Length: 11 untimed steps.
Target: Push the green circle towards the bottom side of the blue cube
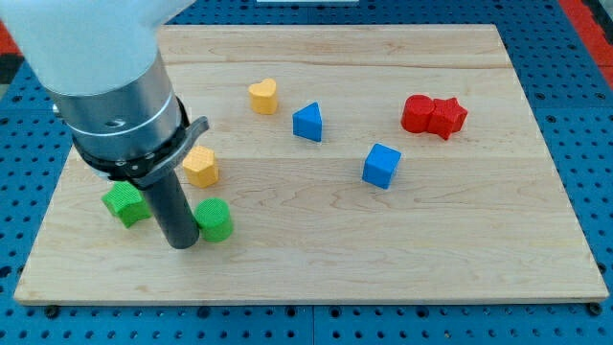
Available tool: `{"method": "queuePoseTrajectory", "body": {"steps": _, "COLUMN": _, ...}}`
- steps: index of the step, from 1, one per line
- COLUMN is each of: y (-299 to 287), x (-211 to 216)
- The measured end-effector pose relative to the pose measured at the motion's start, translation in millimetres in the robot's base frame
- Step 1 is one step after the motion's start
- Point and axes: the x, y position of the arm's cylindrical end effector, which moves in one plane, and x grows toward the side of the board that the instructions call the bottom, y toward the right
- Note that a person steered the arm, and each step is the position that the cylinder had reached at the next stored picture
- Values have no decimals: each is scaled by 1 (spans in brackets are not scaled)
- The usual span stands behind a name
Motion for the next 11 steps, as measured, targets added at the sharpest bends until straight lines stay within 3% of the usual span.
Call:
{"method": "queuePoseTrajectory", "body": {"steps": 2, "y": 28, "x": -1}}
{"method": "queuePoseTrajectory", "body": {"steps": 4, "y": -1, "x": -8}}
{"method": "queuePoseTrajectory", "body": {"steps": 7, "y": 67, "x": -23}}
{"method": "queuePoseTrajectory", "body": {"steps": 10, "y": 52, "x": -44}}
{"method": "queuePoseTrajectory", "body": {"steps": 11, "y": 81, "x": -45}}
